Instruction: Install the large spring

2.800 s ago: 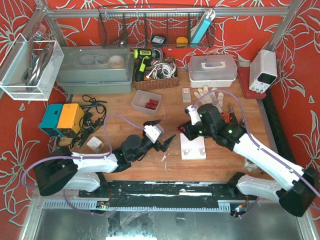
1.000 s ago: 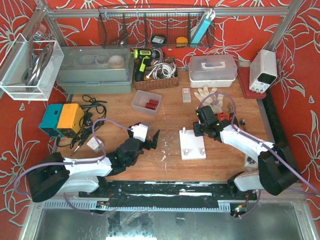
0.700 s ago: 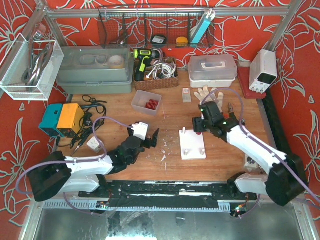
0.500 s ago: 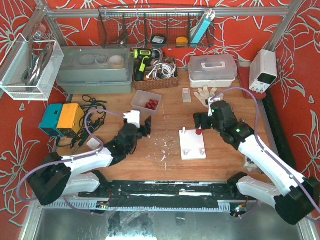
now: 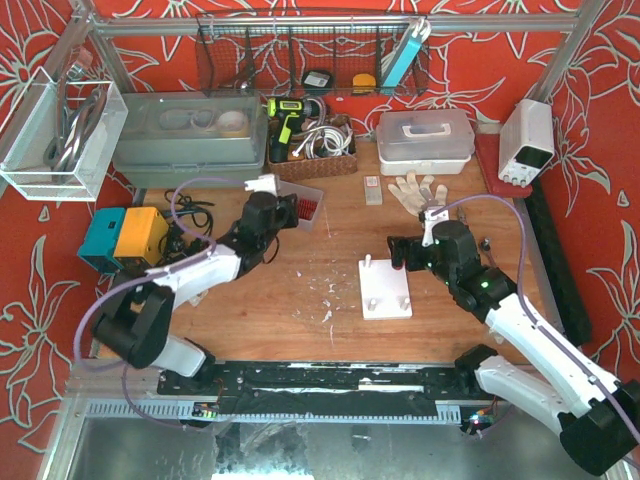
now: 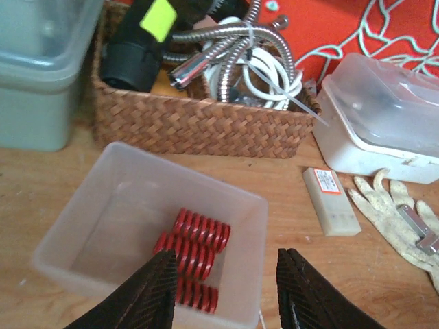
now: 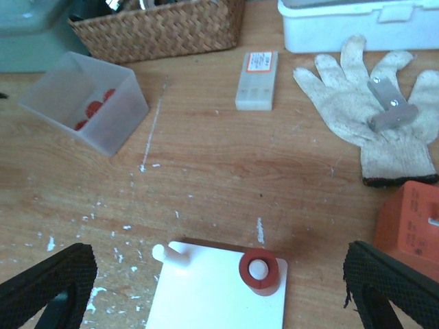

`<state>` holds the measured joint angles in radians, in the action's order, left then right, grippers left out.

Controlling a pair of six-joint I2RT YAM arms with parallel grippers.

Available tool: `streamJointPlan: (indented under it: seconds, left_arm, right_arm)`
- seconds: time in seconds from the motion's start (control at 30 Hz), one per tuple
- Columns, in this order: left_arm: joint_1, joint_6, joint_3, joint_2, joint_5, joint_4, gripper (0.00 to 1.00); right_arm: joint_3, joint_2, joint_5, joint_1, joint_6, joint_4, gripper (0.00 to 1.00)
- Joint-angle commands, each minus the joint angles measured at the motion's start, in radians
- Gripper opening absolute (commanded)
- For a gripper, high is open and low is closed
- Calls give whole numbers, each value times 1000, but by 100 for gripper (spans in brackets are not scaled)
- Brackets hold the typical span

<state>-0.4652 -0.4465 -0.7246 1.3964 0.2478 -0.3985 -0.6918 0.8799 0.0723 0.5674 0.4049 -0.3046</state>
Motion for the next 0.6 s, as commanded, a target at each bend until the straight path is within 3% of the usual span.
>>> streamJointPlan:
  seconds: [0.0, 0.33, 0.57]
  left_arm:
    - [26, 82, -185, 121, -65, 148, 43]
    - [52, 221, -575, 394, -209, 648, 59]
    - [51, 299, -698, 496, -163, 782, 58]
  right_arm:
    - [18, -45, -28, 0, 14, 44, 99]
    - [31, -75, -31, 1, 7, 55, 99]
    - [28, -77, -38, 1, 6, 53, 99]
